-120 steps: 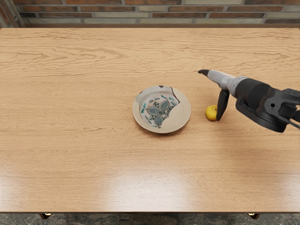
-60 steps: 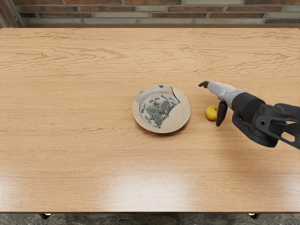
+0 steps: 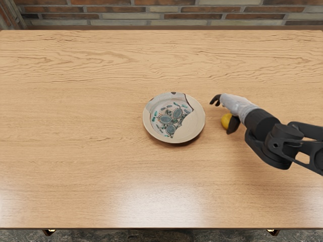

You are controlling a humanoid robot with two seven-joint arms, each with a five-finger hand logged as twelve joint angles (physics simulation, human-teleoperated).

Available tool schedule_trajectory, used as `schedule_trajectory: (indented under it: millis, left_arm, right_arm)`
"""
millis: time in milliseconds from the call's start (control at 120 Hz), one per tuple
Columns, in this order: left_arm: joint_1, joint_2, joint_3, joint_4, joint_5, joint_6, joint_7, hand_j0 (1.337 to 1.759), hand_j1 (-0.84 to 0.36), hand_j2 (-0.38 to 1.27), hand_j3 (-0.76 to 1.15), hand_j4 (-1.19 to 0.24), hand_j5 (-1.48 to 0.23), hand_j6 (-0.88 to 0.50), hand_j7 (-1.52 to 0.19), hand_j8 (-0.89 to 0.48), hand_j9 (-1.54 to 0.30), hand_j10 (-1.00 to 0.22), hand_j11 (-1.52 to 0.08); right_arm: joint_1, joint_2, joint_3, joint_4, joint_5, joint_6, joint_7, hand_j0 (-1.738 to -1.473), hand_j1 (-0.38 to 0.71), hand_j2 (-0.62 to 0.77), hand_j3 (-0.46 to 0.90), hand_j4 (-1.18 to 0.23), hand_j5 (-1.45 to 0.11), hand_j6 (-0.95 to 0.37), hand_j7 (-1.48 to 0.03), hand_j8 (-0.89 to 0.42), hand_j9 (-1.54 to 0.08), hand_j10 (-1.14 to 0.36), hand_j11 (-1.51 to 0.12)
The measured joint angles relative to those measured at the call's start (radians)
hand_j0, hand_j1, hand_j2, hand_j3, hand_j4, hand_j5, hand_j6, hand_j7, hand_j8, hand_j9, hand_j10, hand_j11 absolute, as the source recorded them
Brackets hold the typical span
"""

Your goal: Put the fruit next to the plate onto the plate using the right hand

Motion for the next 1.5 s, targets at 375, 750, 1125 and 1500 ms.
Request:
schedule_trajectory:
  millis: [375, 750, 1125, 1500]
  left_arm:
    - [0.000, 0.000, 0.000, 0.000, 0.000, 0.000, 0.000, 1.658, 0.35, 0.00, 0.00, 0.00, 0.00, 0.00, 0.00, 0.00, 0.00, 0.00, 0.00]
    - [0.000, 0.000, 0.000, 0.000, 0.000, 0.000, 0.000, 1.658, 0.35, 0.00, 0.00, 0.00, 0.00, 0.00, 0.00, 0.00, 0.00, 0.00, 0.00]
    - [0.000, 0.000, 0.000, 0.000, 0.000, 0.000, 0.000, 1.658, 0.35, 0.00, 0.00, 0.00, 0.00, 0.00, 0.00, 0.00, 0.00, 0.00, 0.00]
    - [0.000, 0.000, 0.000, 0.000, 0.000, 0.000, 0.000, 1.658, 0.35, 0.00, 0.00, 0.00, 0.00, 0.00, 0.00, 0.00, 0.00, 0.00, 0.00]
  right_arm:
    - [-0.028, 0.003, 0.001, 0.003, -0.027, -0.039, 0.000, -1.658, 0.11, -0.07, 0.00, -0.38, -0.50, -0.38, -0.49, -0.38, -0.49, -0.38, -0.49]
    - [-0.048, -0.003, -0.007, 0.016, -0.054, -0.087, 0.000, -1.658, 0.12, -0.07, 0.00, -0.39, -0.51, -0.39, -0.51, -0.39, -0.51, -0.39, -0.51]
    - [-0.061, -0.008, -0.008, 0.006, -0.055, -0.101, 0.000, -1.658, 0.11, -0.07, 0.00, -0.39, -0.50, -0.39, -0.50, -0.39, -0.50, -0.38, -0.50]
    - [-0.071, -0.002, -0.014, -0.010, -0.057, -0.107, 0.001, -1.623, 0.12, -0.35, 0.39, -0.55, -0.70, -0.54, -0.70, -0.48, -0.70, -0.54, -0.70]
